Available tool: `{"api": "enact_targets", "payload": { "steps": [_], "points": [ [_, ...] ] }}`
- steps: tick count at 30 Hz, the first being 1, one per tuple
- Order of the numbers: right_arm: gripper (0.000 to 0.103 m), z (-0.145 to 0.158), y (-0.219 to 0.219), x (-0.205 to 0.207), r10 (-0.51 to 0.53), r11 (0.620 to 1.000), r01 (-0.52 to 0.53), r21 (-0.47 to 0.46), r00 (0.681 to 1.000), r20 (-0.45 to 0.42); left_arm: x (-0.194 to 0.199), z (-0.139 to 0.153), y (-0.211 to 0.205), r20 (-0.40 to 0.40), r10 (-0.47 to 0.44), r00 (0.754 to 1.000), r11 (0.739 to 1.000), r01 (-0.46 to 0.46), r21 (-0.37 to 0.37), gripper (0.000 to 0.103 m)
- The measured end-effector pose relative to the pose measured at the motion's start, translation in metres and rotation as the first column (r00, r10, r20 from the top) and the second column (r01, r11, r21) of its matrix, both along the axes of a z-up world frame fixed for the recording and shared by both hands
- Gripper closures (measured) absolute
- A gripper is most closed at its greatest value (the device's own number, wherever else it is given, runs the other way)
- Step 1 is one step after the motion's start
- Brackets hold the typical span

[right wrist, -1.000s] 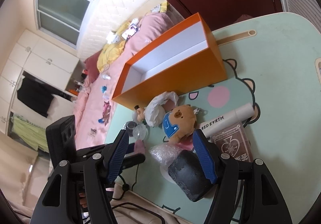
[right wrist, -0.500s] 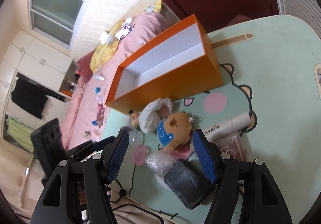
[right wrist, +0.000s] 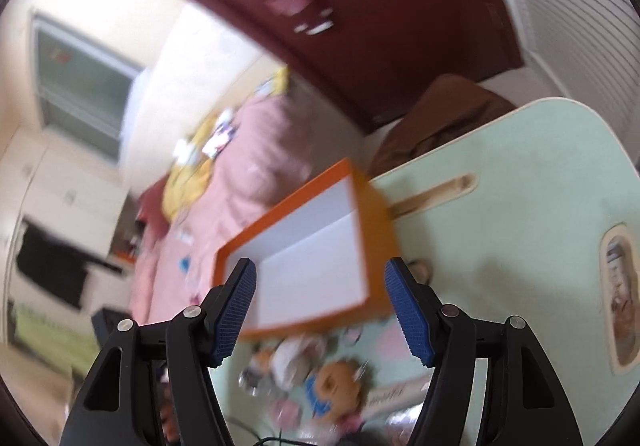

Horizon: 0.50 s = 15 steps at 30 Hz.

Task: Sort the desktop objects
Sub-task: 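Move both grippers over the orange box to check it is empty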

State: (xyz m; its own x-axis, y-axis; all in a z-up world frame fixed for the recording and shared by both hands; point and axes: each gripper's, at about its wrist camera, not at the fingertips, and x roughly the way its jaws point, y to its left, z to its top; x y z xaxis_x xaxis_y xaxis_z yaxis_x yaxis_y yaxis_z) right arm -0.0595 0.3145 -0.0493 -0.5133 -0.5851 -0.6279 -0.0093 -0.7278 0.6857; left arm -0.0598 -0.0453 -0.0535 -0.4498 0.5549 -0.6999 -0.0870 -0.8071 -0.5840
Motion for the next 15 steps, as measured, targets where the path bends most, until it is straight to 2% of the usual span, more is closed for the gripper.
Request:
{"api": "enact_targets", "payload": {
  "steps": [4,6,9,11,13,15],
  "points": [
    [0.036,-0.023,-0.002,-0.017,0.028,0.998,-0.022,-0.066,0.996,0.081,-0.018,-0.004,0.005,0.006,0.006,1.000,1.000,-0.006,0.020,0.033],
    [0.034,-0.032,-0.007,-0.019,0.059,0.994,-0.049,-0.094,0.993,0.107,-0.025,-0.003,0.010,-0.009,-0.001,1.000,1.000,0.001,-0.014,0.033],
    [0.033,-0.032,-0.010,-0.012,0.080,0.995,-0.073,-0.073,0.992,0.101,-0.032,-0.001,0.015,-0.018,-0.005,1.000,0.999,0.004,-0.054,0.032],
    [0.033,-0.030,-0.008,-0.006,0.083,0.995,-0.077,-0.062,0.992,0.098,-0.034,-0.002,0.019,-0.017,-0.027,1.000,0.998,0.026,-0.051,0.029],
    [0.028,-0.028,-0.006,-0.001,0.077,0.996,-0.073,-0.045,0.993,0.093,-0.034,-0.003,0.026,-0.012,-0.053,0.999,0.998,0.053,-0.036,0.029],
    [0.027,-0.026,-0.002,0.004,0.064,0.998,-0.063,-0.019,0.994,0.084,-0.034,-0.003,0.031,-0.021,-0.058,0.998,0.997,0.057,-0.057,0.029]
  ]
}}
